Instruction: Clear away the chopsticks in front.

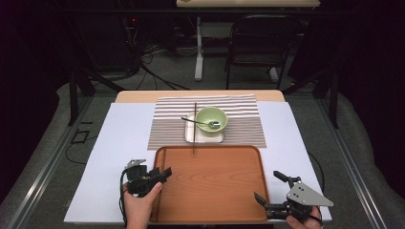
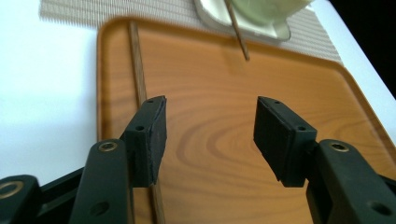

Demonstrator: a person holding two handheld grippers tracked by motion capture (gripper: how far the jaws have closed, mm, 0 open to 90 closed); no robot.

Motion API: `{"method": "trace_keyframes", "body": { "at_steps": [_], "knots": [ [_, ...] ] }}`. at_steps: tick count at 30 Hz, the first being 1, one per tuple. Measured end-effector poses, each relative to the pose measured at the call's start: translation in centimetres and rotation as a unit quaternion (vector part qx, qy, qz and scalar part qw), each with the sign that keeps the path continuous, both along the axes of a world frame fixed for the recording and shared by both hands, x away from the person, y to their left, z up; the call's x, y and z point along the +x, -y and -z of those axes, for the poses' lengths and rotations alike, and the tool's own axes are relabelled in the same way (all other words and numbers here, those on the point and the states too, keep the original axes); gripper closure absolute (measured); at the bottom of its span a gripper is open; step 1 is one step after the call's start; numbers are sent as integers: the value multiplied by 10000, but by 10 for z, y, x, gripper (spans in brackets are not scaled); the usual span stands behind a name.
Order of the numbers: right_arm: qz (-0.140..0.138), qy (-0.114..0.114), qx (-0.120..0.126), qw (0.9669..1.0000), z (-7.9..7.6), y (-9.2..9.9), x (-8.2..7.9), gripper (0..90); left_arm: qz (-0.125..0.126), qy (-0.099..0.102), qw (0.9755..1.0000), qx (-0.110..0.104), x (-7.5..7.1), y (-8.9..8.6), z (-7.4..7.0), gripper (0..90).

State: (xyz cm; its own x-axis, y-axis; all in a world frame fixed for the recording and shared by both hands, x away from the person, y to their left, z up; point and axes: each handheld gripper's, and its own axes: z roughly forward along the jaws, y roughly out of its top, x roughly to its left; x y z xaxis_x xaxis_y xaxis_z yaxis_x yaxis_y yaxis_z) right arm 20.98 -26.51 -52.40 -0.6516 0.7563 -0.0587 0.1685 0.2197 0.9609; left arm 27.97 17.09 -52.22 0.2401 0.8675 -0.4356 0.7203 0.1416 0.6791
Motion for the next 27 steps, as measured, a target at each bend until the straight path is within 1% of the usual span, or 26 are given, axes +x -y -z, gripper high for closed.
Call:
{"method": "trace_keyframes", "body": {
  "at_steps": [2,3,4,7,9,11,12,14,17,21,24,26,27],
  "knots": [
    [-5,4,-6,10000,0,0,0,67,27,198,9998,90,2,-1,-2,442],
    [-6,5,-5,10000,0,0,0,67,57,341,9992,183,3,-1,-3,441],
    [-3,1,3,10000,0,0,0,67,82,428,9988,230,4,-2,-4,439],
    [-7,-1,3,10000,0,0,0,67,136,372,9992,102,8,-5,-10,439],
    [-9,-3,7,10000,0,0,0,67,153,385,9991,77,10,-4,-14,432],
    [-13,-1,-6,10000,0,0,0,67,179,334,9993,80,13,-4,-18,393],
    [-13,-3,-6,10000,0,0,0,67,173,318,9993,98,15,-3,-20,370],
    [-9,-15,-1,10000,0,0,0,67,189,320,9991,198,17,-2,-24,329],
    [-10,-9,-5,10000,0,0,0,67,227,381,9986,304,23,-2,-30,306],
    [-9,-13,-2,10000,1,0,1,67,244,437,9982,329,32,-3,-39,293],
    [-10,-9,-5,10000,1,0,1,67,278,413,9980,376,39,-5,-46,285],
    [-17,-1,-13,10000,1,0,1,67,296,397,9982,337,44,-6,-48,278],
    [-15,-3,-14,10000,1,0,1,67,277,368,9983,351,47,-7,-50,273]
  ]
}}
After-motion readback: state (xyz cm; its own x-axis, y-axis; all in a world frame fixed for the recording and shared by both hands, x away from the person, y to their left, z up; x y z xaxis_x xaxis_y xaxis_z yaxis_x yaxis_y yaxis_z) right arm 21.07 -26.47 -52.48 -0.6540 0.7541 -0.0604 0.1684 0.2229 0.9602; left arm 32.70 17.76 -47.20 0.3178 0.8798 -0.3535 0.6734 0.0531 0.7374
